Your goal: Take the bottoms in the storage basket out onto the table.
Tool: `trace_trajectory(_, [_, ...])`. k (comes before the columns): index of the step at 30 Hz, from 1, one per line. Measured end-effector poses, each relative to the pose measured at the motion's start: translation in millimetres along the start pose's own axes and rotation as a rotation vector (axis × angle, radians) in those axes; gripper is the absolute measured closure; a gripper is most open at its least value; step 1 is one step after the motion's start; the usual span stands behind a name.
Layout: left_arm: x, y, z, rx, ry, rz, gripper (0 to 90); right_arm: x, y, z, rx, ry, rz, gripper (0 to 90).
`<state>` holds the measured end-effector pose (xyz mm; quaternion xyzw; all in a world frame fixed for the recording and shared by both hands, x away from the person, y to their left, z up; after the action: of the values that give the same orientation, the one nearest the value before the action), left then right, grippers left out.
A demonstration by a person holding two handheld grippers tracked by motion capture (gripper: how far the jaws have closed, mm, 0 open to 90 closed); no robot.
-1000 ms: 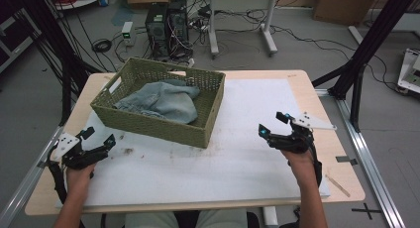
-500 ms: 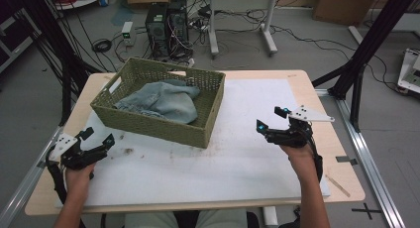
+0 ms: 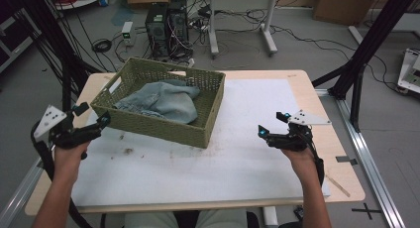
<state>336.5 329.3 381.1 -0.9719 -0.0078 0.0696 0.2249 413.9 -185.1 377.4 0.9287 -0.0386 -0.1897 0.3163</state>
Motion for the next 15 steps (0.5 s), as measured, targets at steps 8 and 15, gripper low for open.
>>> trace_trajectory(8, [-22.1,15.7,-50.9,0.079,-0.103,-0.037,13.1,12.0,-2.9,-6.2,-0.016,-0.043,0.007,14.8])
trace_trajectory(15, [-29.3,35.9,-104.2,0.175,-0.189,-0.078,13.1,13.9,2.3,-1.9,-0.029,-0.029,-0.023,14.9])
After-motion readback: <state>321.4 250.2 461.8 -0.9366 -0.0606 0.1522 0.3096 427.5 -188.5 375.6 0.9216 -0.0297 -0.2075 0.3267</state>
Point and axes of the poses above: each handheld gripper's, and its own axes: z roughly backward along the jaws, x roughly out of its underside, y roughly to its right, the point moved 8 cm from there along -z, roughly forward along the jaws, and after that the axes turned 1 degree about z, right-handed, at the moved point
